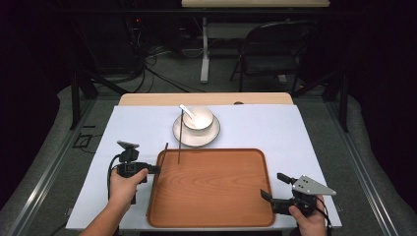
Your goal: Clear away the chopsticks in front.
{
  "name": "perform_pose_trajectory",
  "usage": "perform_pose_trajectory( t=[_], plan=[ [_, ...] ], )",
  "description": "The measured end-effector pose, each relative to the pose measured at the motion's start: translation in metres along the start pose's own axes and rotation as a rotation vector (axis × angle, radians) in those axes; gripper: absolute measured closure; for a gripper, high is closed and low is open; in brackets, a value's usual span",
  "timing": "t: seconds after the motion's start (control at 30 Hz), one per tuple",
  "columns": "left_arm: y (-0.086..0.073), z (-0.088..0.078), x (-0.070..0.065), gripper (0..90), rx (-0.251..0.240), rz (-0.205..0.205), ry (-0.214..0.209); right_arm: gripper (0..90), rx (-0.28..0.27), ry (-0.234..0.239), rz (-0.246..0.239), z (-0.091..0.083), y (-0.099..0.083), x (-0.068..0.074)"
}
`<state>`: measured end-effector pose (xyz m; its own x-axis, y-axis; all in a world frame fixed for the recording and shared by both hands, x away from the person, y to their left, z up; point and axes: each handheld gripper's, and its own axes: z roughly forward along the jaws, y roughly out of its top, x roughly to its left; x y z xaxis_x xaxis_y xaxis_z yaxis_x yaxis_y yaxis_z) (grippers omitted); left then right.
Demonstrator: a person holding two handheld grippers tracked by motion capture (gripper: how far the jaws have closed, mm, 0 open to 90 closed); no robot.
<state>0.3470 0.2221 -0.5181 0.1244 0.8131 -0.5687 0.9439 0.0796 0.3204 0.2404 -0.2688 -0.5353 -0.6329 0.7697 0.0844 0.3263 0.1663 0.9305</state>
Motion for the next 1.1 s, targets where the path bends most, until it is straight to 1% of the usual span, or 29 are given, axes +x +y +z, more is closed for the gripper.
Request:
perform_pose_trajectory(
  t=[0.2, 0.3, 0.33, 0.4, 0.6, 0.63, 0.83, 1.03, 1.1],
  plan=[
    [-0.006, 0.012, -0.007, 84.8, 0.032, 0.014, -0.006, 14.8, -0.001, 0.000, 0.000, 0.000, 0.000, 0.000],
    [-0.007, 0.019, -0.011, 84.9, 0.047, 0.029, -0.008, 14.8, 0.000, 0.000, 0.000, 0.000, 0.000, 0.000],
    [-0.007, 0.021, -0.013, 84.8, 0.051, 0.026, -0.014, 14.8, -0.003, 0.000, 0.000, 0.000, 0.000, 0.000],
    [-0.007, 0.024, -0.016, 84.8, 0.056, 0.040, -0.012, 14.8, -0.002, 0.000, 0.000, 0.000, 0.000, 0.000],
    [-0.009, 0.035, -0.024, 84.8, 0.063, 0.060, -0.010, 14.8, -0.004, 0.000, -0.001, -0.001, 0.000, 0.000],
    [-0.009, 0.036, -0.025, 84.9, 0.064, 0.068, -0.006, 14.8, -0.005, -0.001, 0.000, -0.001, 0.000, 0.000],
    [-0.009, 0.040, -0.028, 84.8, 0.071, 0.084, 0.014, 14.8, -0.004, 0.001, -0.002, -0.001, 0.000, 0.000],
    [-0.011, 0.044, -0.028, 84.8, 0.078, 0.071, 0.017, 14.8, -0.005, 0.001, -0.001, -0.001, 0.000, 0.000],
    [-0.011, 0.044, -0.027, 84.6, 0.084, 0.074, 0.018, 14.8, -0.006, 0.001, -0.001, -0.001, 0.000, 0.000]
  ],
)
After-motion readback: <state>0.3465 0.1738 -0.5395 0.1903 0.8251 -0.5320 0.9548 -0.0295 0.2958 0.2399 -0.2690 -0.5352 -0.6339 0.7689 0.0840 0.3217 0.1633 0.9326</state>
